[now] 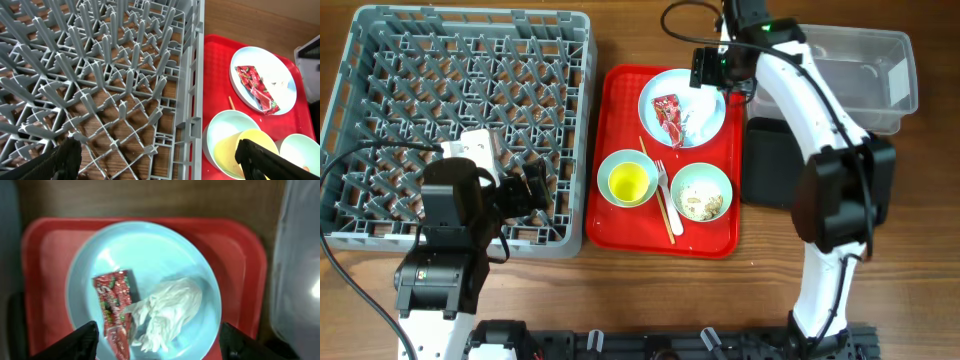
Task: Sort waste into correct bins and load items into the dishwasher rack
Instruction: 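Reach the right gripper to the white plate and grasp the tissue and wrapper, then carry the tissue and red wrapper with the right gripper into the clear bin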
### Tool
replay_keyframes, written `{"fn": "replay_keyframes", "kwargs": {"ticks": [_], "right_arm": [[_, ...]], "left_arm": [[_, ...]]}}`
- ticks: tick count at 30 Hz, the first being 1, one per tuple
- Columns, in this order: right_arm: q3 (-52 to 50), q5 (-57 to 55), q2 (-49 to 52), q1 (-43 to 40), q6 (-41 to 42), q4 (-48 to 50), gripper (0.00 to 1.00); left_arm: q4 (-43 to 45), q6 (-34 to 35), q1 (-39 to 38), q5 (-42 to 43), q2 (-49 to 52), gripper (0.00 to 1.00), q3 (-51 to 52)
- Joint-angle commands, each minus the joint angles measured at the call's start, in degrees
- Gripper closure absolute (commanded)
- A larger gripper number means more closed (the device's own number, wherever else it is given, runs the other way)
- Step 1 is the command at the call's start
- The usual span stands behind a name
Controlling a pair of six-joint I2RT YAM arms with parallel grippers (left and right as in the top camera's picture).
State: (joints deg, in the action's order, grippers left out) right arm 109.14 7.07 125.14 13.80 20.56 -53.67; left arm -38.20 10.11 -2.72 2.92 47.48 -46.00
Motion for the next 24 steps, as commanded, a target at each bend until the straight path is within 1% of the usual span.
{"fn": "replay_keyframes", "kwargs": {"ticks": [1, 3, 4, 5, 8, 9, 10, 12, 15, 20, 22, 24], "right_arm": [[0.87, 0.81, 4.09, 1.07, 4.04, -0.17, 0.34], [0.87, 0.35, 6.03, 1.86, 4.11, -0.07, 0.36], [0.85, -0.04, 7.04, 2.25, 4.63, -0.24, 0.40], [0.83, -0.50, 7.69, 2.43, 5.57, -0.39, 0.41], [0.83, -1.03, 8.52, 2.64, 8.63, -1.07, 0.56], [0.83, -1.18, 8.52, 2.64, 9.18, -1.07, 0.62], [0.83, -1.31, 8.52, 2.62, 9.44, -1.14, 0.72], [0.83, -1.31, 8.48, 2.62, 9.46, -2.43, 0.96], [0.85, -1.36, 7.50, 2.62, 9.44, -3.89, 0.96], [0.90, -6.80, -2.38, 1.64, 7.89, -4.07, 0.96], [0.90, -10.82, -8.44, -0.24, 7.93, -4.02, 0.96], [0.90, -13.62, -11.65, -2.93, 7.98, -4.09, 0.96]], "left_arm": [[0.17, -0.70, 0.22, 0.68, 0.15, 0.00, -1.11], [0.20, -0.70, 0.24, 0.68, 0.15, 0.00, -1.11], [0.20, -0.70, 0.22, 0.68, 0.15, 0.00, -1.11], [0.17, -0.70, 0.22, 0.68, 0.17, 0.00, -1.11], [0.13, -0.70, 0.24, 0.68, 0.15, 0.00, -1.11], [0.13, -0.70, 0.24, 0.68, 0.15, 0.00, -1.11], [0.11, -0.70, 0.22, 0.68, 0.15, 0.00, -1.11], [0.02, -0.70, 0.22, 0.68, 0.17, 0.00, -1.11], [-0.04, -0.70, 0.24, 0.68, 0.15, 0.00, -1.11], [-0.02, -0.70, 0.24, 0.68, 0.15, 0.00, -1.11], [-0.02, -0.70, 0.22, 0.68, 0.15, 0.00, -1.11], [0.00, -0.70, 0.24, 0.68, 0.15, 0.00, -1.11]]}}
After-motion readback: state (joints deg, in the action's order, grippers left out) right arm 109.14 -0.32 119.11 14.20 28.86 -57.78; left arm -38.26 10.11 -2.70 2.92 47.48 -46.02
